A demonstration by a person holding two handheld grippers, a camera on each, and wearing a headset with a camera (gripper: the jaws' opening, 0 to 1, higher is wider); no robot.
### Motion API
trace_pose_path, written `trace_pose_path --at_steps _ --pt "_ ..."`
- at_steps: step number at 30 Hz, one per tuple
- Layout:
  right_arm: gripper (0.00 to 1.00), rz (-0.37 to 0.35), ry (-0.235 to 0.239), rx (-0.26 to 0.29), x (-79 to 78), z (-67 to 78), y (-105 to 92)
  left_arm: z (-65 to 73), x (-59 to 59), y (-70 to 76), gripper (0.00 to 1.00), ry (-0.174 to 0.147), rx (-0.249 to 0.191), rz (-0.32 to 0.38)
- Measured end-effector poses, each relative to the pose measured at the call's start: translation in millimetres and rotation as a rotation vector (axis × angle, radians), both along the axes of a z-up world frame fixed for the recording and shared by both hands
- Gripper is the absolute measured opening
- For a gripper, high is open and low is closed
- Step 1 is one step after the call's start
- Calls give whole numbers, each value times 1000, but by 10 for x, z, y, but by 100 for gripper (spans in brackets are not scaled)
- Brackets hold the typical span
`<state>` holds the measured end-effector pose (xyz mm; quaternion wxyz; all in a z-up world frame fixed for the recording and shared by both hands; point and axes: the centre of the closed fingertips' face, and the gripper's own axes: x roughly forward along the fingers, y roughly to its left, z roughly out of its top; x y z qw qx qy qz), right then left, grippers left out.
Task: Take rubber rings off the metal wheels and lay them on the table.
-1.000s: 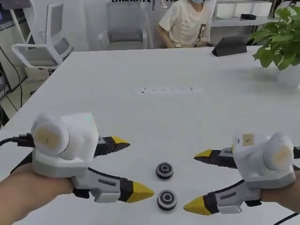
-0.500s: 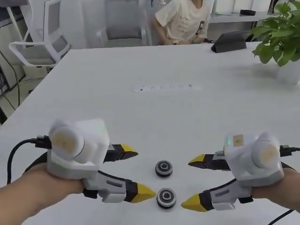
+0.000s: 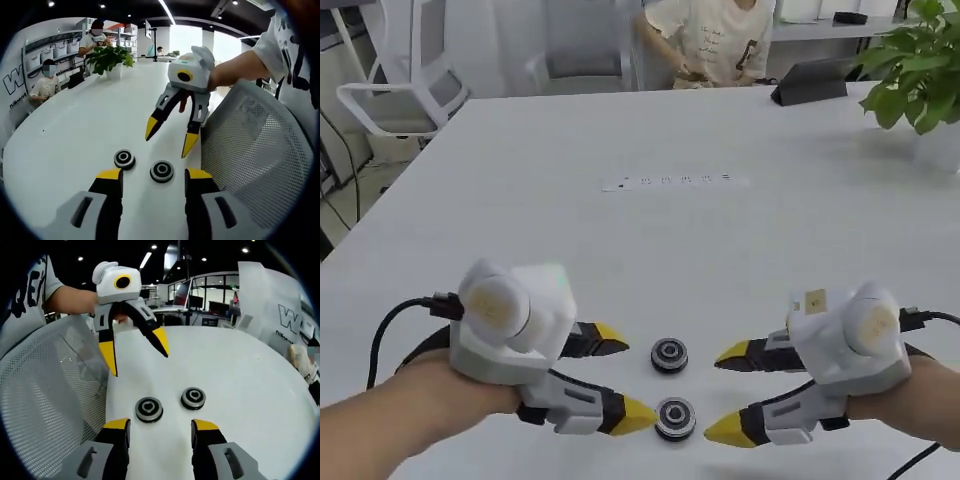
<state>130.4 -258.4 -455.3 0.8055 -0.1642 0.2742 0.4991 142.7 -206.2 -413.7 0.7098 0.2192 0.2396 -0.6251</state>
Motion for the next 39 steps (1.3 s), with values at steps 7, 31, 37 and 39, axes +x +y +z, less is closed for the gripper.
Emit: trace_pose_path --at_steps 7,31,37,39 --pt "38 31 26 0 -34 -67 56 -79 -46 -56 40 31 5 -15" --pt "26 44 63 -4 -58 -162 74 -388 -160 -232 22 87 59 -61" --pt "26 46 70 -4 -70 -176 76 -405 -165 -264 16 87 57 -60" --pt "26 46 70 -5 -70 -179 78 -426 -169 -277 15 85 64 -62"
